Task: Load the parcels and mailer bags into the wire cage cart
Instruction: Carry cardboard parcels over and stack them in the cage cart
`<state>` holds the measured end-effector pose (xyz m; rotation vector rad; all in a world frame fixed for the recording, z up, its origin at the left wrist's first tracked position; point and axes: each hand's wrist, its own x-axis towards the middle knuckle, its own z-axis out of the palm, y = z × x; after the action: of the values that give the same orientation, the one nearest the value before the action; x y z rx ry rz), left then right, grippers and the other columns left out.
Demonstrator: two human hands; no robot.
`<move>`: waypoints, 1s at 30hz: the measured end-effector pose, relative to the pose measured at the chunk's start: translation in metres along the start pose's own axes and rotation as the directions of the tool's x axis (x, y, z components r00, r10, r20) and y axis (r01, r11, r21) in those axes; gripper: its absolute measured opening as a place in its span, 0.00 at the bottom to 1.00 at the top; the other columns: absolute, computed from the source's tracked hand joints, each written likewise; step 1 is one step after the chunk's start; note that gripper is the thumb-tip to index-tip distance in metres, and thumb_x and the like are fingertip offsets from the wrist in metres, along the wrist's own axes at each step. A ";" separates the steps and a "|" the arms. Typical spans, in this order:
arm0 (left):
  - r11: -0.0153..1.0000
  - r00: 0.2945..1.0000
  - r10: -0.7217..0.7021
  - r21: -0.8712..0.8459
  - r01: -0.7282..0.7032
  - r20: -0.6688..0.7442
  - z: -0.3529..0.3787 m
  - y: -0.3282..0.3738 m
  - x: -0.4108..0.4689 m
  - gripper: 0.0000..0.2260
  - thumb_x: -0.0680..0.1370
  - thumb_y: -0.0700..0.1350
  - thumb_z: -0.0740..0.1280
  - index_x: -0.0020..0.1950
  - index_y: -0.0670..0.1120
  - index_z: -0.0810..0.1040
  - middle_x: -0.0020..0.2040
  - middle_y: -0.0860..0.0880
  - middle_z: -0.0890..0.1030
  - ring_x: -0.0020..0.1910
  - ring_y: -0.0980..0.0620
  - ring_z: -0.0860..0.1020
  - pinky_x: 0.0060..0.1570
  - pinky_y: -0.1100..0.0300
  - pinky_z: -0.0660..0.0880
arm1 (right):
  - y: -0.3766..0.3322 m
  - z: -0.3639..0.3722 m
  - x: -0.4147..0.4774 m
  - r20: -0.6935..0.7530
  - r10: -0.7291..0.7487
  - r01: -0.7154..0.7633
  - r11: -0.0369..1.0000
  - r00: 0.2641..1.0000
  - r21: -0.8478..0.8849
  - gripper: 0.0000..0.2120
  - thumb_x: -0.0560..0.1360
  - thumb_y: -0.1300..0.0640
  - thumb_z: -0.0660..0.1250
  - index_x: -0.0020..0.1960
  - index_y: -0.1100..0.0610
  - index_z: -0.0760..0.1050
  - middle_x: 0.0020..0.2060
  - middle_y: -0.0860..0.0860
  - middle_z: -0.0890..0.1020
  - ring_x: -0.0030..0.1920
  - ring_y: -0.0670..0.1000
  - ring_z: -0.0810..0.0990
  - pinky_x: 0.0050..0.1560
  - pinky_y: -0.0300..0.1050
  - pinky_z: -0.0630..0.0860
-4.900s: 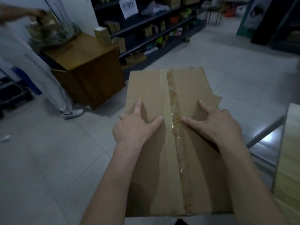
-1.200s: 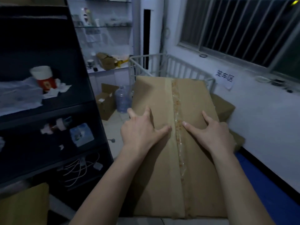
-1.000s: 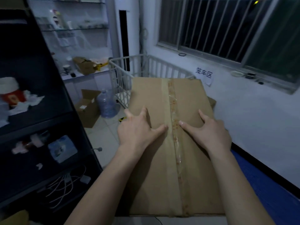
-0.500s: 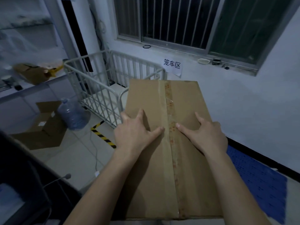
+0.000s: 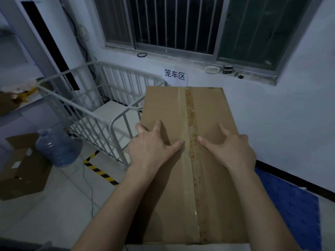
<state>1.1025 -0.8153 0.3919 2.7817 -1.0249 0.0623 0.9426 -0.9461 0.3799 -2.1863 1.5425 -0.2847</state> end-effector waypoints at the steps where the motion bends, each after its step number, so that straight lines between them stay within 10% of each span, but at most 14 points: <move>1: 1.000 1.000 0.004 -0.006 -0.004 0.005 0.002 0.002 0.009 0.45 0.67 0.81 0.54 0.78 0.58 0.58 0.65 0.39 0.65 0.45 0.40 0.80 0.37 0.55 0.70 | -0.001 0.001 0.008 0.001 0.011 -0.011 1.000 1.000 0.003 0.52 0.60 0.16 0.58 0.79 0.37 0.54 0.66 0.58 0.69 0.59 0.59 0.77 0.49 0.51 0.73; 30: 0.914 0.909 0.405 -0.069 -0.399 0.098 0.075 0.011 0.329 0.44 0.68 0.81 0.53 0.78 0.58 0.59 0.67 0.38 0.66 0.51 0.38 0.80 0.39 0.55 0.70 | -0.108 0.070 0.222 -0.125 0.357 -0.359 0.933 0.926 0.002 0.44 0.67 0.20 0.57 0.78 0.38 0.56 0.62 0.58 0.70 0.55 0.60 0.77 0.54 0.55 0.74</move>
<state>1.3446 -1.0481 0.3525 2.5085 -1.5927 -0.0630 1.1409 -1.1065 0.3501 -1.8807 1.9828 -0.2895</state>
